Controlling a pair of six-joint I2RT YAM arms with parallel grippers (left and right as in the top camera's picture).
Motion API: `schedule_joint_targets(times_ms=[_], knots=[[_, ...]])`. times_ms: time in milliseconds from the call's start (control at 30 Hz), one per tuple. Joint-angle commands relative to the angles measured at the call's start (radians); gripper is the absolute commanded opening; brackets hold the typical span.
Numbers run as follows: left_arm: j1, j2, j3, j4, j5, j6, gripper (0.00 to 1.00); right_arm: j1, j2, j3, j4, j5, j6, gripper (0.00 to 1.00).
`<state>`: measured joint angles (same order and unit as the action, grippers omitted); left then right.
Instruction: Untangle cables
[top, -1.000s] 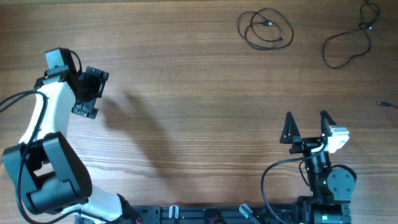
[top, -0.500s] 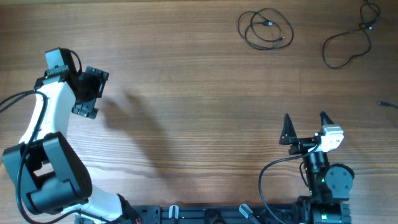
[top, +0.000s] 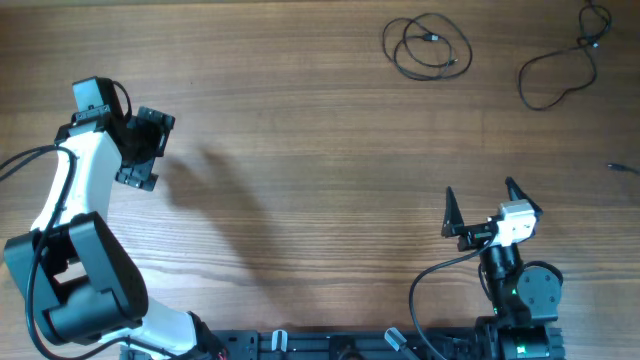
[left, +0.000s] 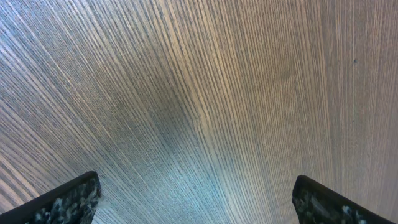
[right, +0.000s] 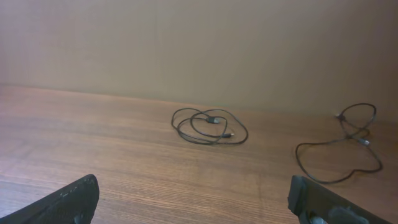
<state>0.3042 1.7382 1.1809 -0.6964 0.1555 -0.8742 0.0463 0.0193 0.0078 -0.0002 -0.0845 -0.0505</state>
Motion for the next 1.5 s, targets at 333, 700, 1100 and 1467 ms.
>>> schedule_joint_targets(times_ms=[333, 700, 1100, 1467], knots=[[0.006, 0.010, -0.003, 0.000, 0.000, 0.002, 1.00, -0.008, -0.002, -0.003, 0.001, 0.024, 0.051, 1.00], [0.006, 0.010, -0.003, 0.057, 0.215, 0.063, 1.00, -0.008, -0.002, -0.003, 0.001, 0.024, 0.051, 1.00], [0.006, -0.566, -0.068, -0.114, 0.465, 0.770, 1.00, -0.008, -0.002, -0.003, 0.001, 0.024, 0.051, 1.00], [0.006, -1.448, -0.227, -0.412, 0.390, 0.763, 1.00, -0.008, -0.002, -0.003, 0.001, 0.024, 0.052, 1.00]])
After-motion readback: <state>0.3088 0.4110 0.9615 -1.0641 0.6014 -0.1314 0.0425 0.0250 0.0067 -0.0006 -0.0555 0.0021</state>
